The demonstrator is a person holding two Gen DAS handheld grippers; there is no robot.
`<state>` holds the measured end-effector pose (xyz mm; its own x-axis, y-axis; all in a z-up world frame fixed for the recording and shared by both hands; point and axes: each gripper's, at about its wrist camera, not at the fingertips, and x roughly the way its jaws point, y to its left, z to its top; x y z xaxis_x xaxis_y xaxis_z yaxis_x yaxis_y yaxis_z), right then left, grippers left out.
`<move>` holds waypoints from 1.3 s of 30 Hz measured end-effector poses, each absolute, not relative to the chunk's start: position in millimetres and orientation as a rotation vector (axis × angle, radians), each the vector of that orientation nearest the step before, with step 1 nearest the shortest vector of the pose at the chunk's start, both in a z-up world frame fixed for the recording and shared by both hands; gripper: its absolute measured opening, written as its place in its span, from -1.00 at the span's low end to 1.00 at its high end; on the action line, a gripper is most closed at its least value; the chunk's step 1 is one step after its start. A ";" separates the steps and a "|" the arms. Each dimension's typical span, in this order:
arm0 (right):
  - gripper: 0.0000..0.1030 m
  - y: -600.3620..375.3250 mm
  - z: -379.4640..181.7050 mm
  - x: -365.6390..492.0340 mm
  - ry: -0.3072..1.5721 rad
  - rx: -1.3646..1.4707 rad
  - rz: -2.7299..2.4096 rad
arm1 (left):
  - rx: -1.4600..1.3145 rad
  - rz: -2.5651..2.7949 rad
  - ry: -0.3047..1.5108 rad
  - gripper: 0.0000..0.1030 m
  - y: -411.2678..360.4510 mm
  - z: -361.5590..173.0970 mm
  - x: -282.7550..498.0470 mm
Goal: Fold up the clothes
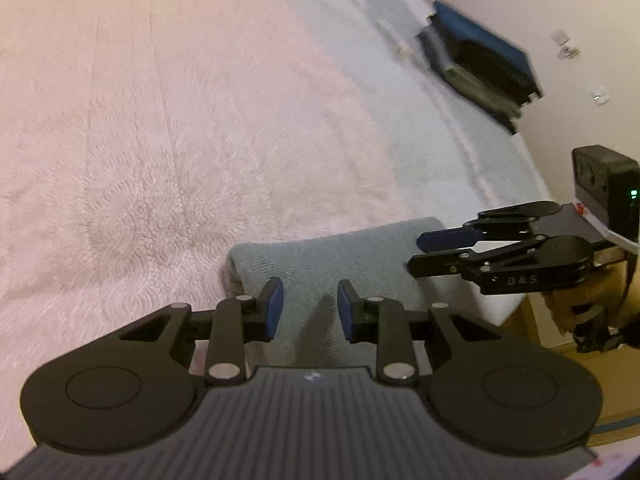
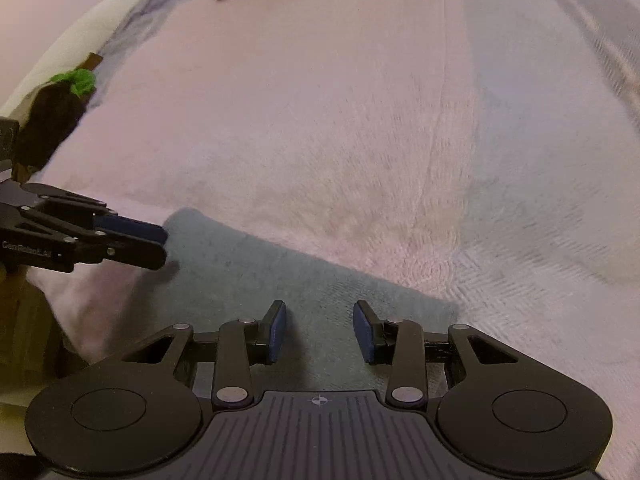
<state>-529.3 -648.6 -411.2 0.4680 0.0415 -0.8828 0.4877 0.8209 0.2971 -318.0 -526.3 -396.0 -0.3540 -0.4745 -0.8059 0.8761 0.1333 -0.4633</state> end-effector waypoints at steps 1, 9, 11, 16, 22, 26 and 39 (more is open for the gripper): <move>-0.33 -649.5 -410.6 -528.8 1.058 0.571 -0.288 | 0.489 -1.491 1.252 -0.67 -530.1 -404.0 -318.4; -0.33 -588.4 -360.6 -570.9 1.041 0.615 -0.286 | 0.514 -1.510 1.253 -0.66 -493.2 -373.4 -312.4; -0.33 -573.2 -363.3 -585.1 1.062 0.643 -0.290 | 0.520 -1.542 1.286 -0.66 -473.8 -363.6 -318.7; -0.33 -557.0 -412.9 -591.6 1.166 0.651 -0.327 | 0.661 -1.601 1.307 -0.62 -442.5 -394.0 -349.7; -0.30 -568.6 -376.8 -578.9 1.151 0.600 -0.305 | 0.686 -1.564 1.310 -0.45 -433.9 -395.5 -342.4; 0.38 -599.5 -341.9 -553.4 1.094 0.476 -0.258 | 0.639 -1.522 1.301 -0.52 -429.6 -377.7 -330.9; 0.44 -655.7 -438.6 -378.4 1.323 0.278 0.527 | 0.512 -1.356 1.328 -0.36 -431.7 -406.9 -337.9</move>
